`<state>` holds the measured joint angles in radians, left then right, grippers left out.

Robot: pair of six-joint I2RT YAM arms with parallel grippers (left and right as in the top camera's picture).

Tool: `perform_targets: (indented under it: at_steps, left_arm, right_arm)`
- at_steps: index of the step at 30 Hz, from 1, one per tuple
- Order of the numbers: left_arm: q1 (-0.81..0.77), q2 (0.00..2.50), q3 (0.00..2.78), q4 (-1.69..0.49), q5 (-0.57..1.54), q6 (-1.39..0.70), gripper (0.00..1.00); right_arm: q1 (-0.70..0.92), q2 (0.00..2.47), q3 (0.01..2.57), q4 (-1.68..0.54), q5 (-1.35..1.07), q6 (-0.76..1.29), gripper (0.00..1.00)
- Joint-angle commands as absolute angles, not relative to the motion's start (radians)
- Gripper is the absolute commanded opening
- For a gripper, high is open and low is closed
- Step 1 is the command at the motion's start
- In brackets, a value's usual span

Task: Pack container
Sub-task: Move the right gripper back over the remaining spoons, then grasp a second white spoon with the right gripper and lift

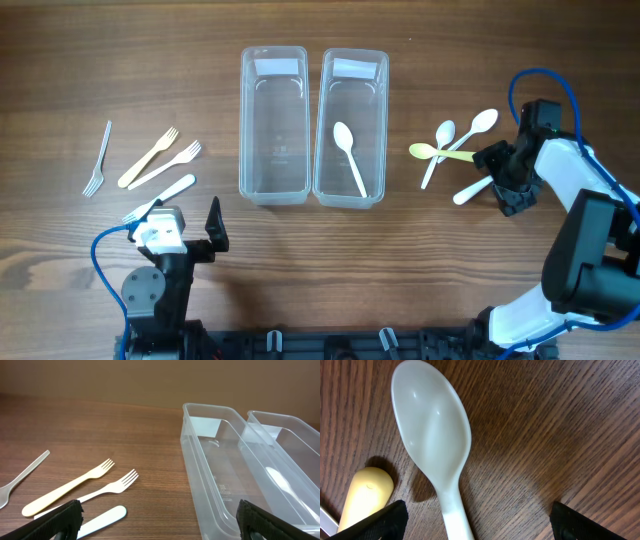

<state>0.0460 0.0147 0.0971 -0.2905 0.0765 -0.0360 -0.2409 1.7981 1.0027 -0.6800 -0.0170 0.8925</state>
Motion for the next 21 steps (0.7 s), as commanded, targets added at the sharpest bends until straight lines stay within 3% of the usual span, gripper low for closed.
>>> perform_targets:
  at_steps: [1, 12, 14, 16, 21]
  left_arm:
    - [0.041, 0.007, 0.089, -0.288, 0.085, -0.034, 1.00]
    - [0.041, 0.007, 0.089, -0.288, 0.085, -0.034, 1.00]
    - [0.041, 0.007, 0.089, -0.288, 0.085, -0.034, 1.00]
    - [0.041, 0.007, 0.089, -0.288, 0.085, -0.034, 1.00]
    - [0.041, 0.007, 0.089, -0.288, 0.085, -0.034, 1.00]
  right_arm:
    - [-0.234, 1.938, 0.941, -0.616, -0.046, 0.845, 0.91]
    - [-0.232, 1.937, 0.941, -0.636, -0.018, 0.758, 0.86]
    - [-0.232, 1.937, 0.941, -0.646, -0.015, 0.757, 0.75]
    - [-0.232, 1.937, 0.941, -0.653, -0.015, 0.731, 0.59]
    - [-0.232, 1.937, 0.941, -0.683, 0.004, 0.733, 0.04]
